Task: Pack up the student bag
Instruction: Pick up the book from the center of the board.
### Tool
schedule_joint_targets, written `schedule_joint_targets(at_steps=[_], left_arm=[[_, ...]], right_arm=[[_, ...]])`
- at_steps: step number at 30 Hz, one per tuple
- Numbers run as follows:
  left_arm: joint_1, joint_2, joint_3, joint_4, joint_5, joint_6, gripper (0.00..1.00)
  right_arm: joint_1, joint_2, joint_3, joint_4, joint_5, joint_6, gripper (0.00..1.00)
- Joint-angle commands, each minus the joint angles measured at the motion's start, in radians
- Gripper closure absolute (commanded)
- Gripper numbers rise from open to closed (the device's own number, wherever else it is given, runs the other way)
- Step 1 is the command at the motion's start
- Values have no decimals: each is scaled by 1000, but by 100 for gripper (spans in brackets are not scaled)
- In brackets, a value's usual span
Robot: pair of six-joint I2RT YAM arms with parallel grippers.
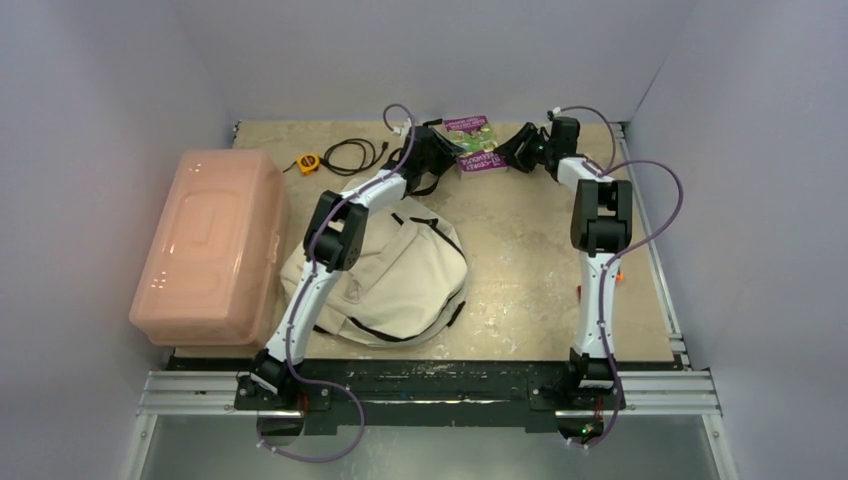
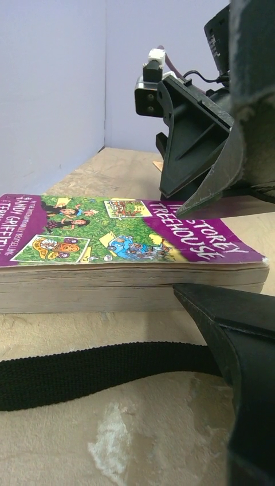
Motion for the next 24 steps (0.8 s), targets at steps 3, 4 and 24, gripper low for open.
schedule_joint_targets(at_steps=[3, 4, 24], left_arm=[[-3, 10, 36, -5, 124, 30, 58], [-5, -3, 23, -9, 142, 44, 61], [-61, -331, -486, 87, 570, -87, 100]], right_arm=[[55, -114, -139, 94, -77, 24, 52], [58, -135, -160, 116, -84, 31, 56], [-61, -760, -1133, 244, -70, 56, 37]])
